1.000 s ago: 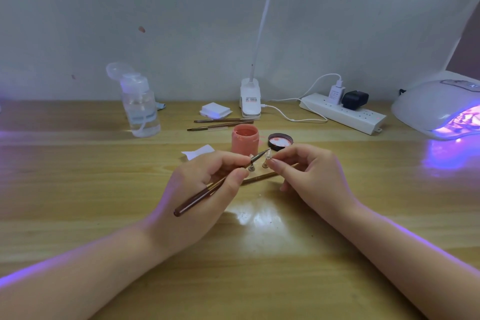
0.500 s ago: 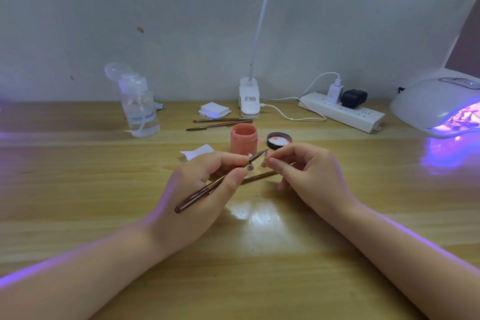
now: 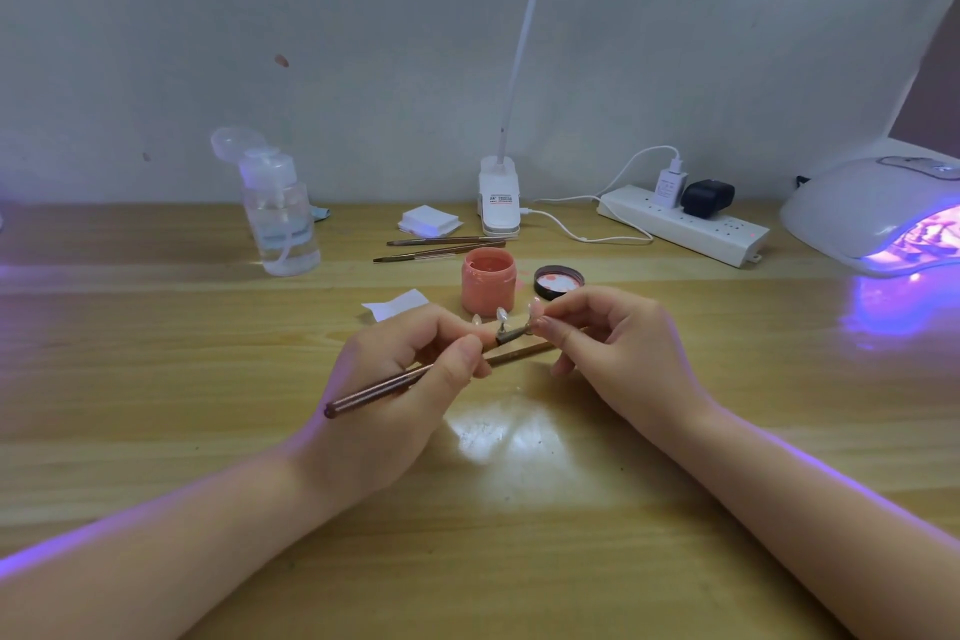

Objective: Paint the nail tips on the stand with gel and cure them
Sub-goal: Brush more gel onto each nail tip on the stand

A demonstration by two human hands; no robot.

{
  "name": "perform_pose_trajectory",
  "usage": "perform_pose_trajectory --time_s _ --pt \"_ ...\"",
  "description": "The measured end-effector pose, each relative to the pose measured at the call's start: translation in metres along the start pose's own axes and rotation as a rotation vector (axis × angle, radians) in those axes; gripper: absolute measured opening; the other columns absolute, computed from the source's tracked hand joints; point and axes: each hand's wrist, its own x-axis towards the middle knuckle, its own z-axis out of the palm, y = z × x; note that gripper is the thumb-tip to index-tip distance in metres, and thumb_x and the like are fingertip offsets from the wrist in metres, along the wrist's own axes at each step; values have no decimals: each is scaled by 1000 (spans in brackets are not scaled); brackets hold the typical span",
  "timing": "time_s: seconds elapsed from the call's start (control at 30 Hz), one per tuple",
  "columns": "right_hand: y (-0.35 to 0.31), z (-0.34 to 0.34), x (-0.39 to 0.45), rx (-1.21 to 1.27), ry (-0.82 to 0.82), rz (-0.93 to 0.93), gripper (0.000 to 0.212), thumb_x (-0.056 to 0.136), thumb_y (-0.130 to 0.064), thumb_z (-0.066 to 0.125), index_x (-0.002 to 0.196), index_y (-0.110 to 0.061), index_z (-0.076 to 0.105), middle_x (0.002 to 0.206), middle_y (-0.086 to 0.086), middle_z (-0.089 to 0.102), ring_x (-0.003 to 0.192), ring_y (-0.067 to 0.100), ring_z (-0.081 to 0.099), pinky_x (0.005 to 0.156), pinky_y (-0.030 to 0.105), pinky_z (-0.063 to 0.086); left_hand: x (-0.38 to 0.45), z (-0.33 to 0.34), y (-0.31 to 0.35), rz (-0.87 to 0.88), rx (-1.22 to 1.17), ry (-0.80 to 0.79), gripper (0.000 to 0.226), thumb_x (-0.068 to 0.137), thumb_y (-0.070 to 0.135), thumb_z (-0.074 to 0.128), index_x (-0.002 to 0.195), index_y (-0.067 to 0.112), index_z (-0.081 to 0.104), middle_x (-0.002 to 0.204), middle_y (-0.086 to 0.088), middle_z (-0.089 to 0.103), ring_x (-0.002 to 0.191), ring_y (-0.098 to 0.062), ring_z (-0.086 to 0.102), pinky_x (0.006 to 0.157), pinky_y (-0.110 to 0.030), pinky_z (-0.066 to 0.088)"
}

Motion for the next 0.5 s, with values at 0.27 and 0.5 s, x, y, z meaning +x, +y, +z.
perform_pose_trajectory --time_s 0.27,0.5 --pt "1 1 0 70 -40 -2 9 83 -9 74 82 -17 71 78 3 73 58 21 69 69 39 56 4 1 2 -42 -129 50 16 89 28 58 92 17 69 81 -2 73 73 -8 65 71 -17 51" --pt "1 -1 0 83 -44 12 4 83 -12 75 86 -14 73 80 5 74 59 18 69 69 39 56 5 -1 -2 -51 -103 99 19 85 42 58 95 31 70 85 5 73 79 -7 66 75 -17 51"
